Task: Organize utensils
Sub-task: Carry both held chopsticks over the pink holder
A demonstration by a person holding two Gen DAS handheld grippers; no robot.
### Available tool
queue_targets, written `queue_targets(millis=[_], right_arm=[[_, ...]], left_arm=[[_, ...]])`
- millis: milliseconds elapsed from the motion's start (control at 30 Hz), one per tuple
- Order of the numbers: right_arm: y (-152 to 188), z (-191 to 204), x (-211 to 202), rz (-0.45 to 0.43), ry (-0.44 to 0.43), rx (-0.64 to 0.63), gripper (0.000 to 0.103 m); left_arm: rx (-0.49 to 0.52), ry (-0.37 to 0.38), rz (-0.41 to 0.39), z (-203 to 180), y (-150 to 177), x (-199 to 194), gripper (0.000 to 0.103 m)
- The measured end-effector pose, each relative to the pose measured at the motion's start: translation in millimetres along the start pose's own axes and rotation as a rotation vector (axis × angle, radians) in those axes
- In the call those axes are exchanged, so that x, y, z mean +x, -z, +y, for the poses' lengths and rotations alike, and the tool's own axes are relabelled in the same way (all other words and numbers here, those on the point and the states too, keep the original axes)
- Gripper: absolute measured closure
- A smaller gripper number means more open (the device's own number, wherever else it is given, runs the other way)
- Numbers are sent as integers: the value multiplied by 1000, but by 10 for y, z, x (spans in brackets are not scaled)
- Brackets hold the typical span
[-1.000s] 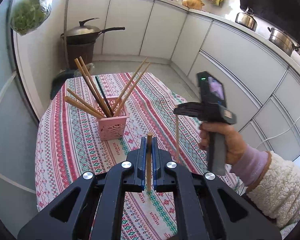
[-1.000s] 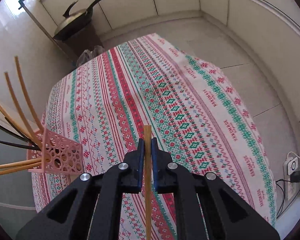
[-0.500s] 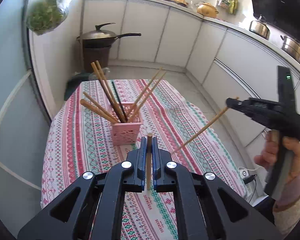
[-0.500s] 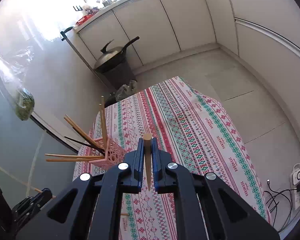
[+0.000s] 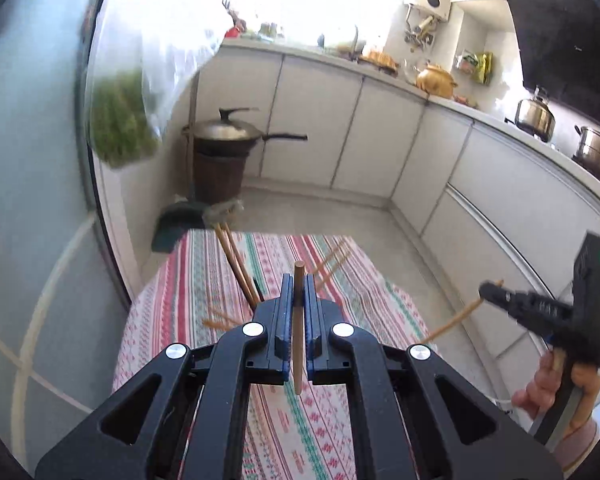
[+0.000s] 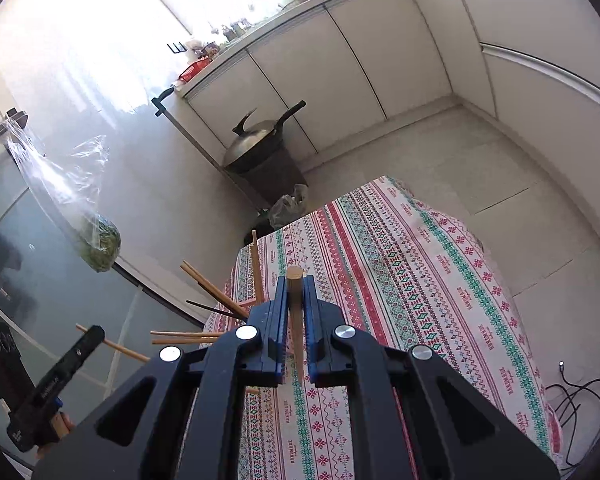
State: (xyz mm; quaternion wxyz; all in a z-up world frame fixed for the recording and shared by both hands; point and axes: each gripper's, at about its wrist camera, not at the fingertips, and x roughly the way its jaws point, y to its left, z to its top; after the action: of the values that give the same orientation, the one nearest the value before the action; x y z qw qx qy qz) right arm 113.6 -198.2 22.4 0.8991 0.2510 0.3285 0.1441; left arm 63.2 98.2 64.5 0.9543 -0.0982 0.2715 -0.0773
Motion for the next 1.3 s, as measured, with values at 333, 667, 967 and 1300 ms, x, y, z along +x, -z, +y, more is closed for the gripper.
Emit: queue_targets(millis=[333, 667, 967, 1300], right_arm=[[-53, -78, -10, 8, -15, 18, 95], [-43, -101, 67, 31, -1, 19, 95], [-10, -24, 141, 54, -19, 14, 95], [-116, 424, 188, 2, -33, -31, 95]], left_arm=[[14, -104, -40, -44, -503, 246, 99], [-53, -143, 30, 156, -520, 794, 97], [-171, -141, -58, 374, -309, 496, 74], [-153, -236, -293, 390, -87, -411, 41]])
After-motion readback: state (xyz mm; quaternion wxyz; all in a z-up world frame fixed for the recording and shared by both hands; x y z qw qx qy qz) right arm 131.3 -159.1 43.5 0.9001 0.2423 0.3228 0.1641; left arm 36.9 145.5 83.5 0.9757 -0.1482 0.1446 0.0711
